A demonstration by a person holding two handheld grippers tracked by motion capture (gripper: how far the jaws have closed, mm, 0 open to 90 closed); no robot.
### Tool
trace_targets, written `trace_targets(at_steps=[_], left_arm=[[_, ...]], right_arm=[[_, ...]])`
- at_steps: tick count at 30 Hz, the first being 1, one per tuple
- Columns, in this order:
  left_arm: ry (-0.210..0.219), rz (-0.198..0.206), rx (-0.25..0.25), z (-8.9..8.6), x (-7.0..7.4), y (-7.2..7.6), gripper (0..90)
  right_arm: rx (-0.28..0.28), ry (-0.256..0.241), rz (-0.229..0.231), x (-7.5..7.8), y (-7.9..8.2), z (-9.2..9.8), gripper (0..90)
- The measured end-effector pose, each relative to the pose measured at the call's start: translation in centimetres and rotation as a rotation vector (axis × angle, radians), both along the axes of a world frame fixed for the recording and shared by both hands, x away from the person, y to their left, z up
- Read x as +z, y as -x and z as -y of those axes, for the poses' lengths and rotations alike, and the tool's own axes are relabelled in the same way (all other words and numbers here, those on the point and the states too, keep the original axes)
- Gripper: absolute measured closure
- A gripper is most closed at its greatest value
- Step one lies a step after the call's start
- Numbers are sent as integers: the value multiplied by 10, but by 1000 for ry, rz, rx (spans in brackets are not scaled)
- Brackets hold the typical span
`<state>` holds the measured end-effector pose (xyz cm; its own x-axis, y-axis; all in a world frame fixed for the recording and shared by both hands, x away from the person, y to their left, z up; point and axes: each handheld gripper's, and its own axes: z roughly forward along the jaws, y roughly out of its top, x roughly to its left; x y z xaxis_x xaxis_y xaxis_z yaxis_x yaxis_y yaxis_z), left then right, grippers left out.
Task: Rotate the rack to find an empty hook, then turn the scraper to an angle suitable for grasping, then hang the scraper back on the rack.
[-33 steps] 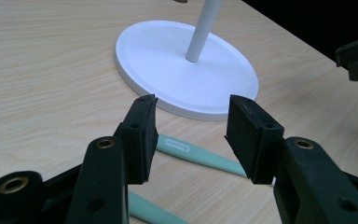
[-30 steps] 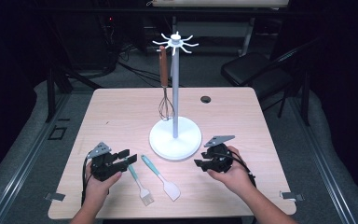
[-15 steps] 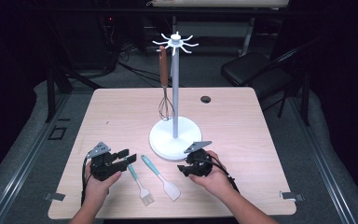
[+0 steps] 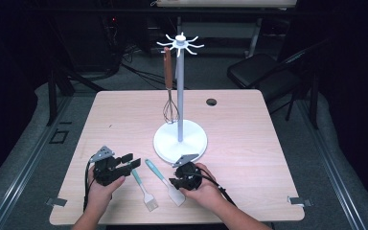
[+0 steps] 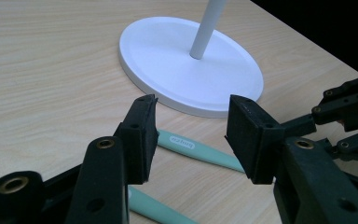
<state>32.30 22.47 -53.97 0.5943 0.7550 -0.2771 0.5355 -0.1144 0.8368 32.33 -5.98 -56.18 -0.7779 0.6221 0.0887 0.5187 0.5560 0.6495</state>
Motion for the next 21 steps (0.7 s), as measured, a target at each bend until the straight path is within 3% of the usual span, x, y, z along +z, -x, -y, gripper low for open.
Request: trace_targets(at_steps=[6, 11, 13, 16, 21], left_arm=[[1, -2, -7, 1, -1, 1, 524], [-11, -10, -18, 2, -1, 1, 523], [-9, -8, -13, 3, -1, 1, 522], [-9, -7, -11, 2, -1, 1, 521], [0, -2, -1, 1, -1, 2, 520]], right_arm=[[21, -28, -19, -2, 3, -14, 710], [20, 25, -20, -9, 4, -21, 709], [28, 23, -3, -10, 5, -22, 719], [31, 13, -28, -10, 5, -21, 792], [24, 23, -29, -9, 7, -19, 804]])
